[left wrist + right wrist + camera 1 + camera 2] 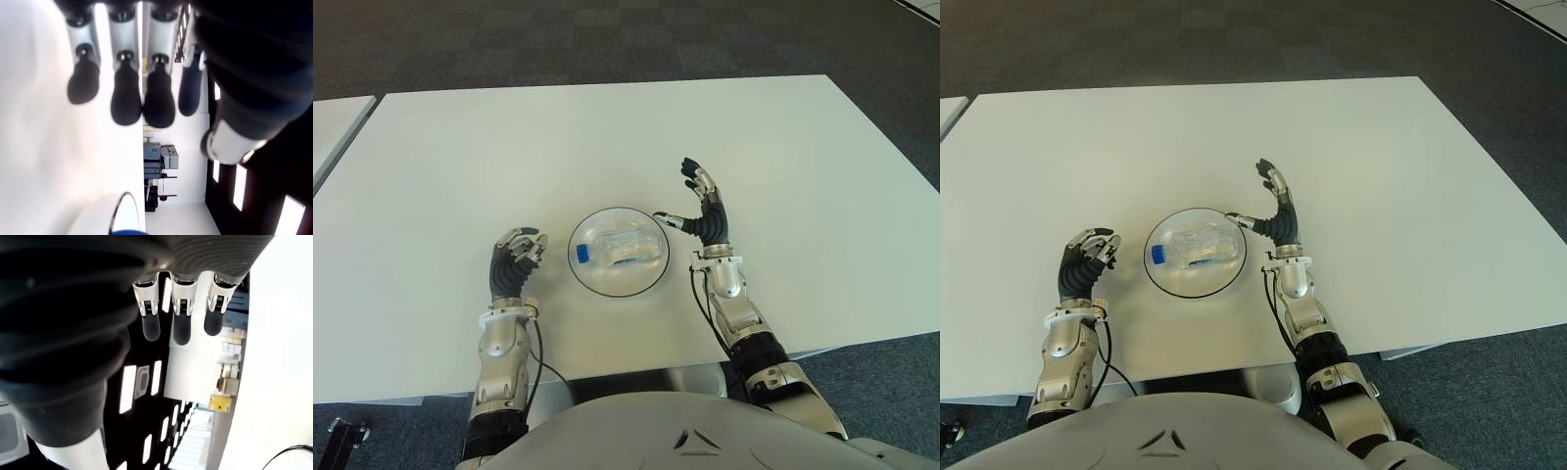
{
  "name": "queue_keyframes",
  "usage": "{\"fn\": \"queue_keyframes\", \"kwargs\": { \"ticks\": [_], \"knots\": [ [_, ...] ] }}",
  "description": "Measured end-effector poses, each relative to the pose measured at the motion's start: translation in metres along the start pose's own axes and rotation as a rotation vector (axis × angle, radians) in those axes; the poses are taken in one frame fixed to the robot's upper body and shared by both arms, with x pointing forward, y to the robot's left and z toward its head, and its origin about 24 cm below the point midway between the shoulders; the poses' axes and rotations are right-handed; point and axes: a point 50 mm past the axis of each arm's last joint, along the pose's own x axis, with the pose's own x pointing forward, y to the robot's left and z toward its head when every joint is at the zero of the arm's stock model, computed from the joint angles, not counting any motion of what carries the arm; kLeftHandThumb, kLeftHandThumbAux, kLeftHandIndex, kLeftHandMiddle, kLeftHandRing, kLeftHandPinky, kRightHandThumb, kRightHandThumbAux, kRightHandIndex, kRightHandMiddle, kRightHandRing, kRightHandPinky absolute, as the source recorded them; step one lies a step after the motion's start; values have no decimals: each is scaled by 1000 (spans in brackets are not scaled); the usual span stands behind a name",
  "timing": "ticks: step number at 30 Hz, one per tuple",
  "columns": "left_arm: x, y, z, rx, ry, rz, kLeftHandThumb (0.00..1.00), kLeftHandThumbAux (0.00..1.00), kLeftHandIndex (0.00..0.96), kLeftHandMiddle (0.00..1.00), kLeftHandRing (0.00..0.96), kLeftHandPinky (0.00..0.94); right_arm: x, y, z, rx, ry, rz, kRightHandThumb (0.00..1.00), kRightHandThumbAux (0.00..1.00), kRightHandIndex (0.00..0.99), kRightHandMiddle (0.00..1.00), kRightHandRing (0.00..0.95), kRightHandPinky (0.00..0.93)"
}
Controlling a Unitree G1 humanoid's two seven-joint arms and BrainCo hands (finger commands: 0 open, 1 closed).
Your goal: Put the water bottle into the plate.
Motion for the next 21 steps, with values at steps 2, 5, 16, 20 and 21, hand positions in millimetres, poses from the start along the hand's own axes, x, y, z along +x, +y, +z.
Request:
{"fn": "queue_keyframes", "kwargs": {
  "ticks": [2, 5, 16, 20, 21],
  "knots": [
    [0, 0, 0, -2, 0, -7, 701, 721, 433, 730, 719, 719, -1, -3, -3, 22, 15, -3, 428, 919, 286, 279, 245, 310],
    [0, 1, -1, -7, 1, -9, 701, 721, 434, 727, 716, 711, -3, -6, -6, 54, 36, -6, 559, 830, 350, 335, 304, 357],
    [0, 2, -3, -13, 16, 6, 704, 719, 435, 731, 722, 718, -14, -15, -20, 90, 136, -47, 698, 736, 420, 429, 418, 449],
    [-1, 2, -3, -14, 18, 12, 705, 719, 434, 731, 721, 718, -17, -15, -22, 98, 157, -58, 702, 734, 425, 459, 451, 486],
    [-1, 2, -3, -15, 17, 13, 705, 719, 434, 731, 721, 718, -17, -15, -23, 99, 163, -61, 702, 734, 425, 461, 454, 488]
  ]
}}
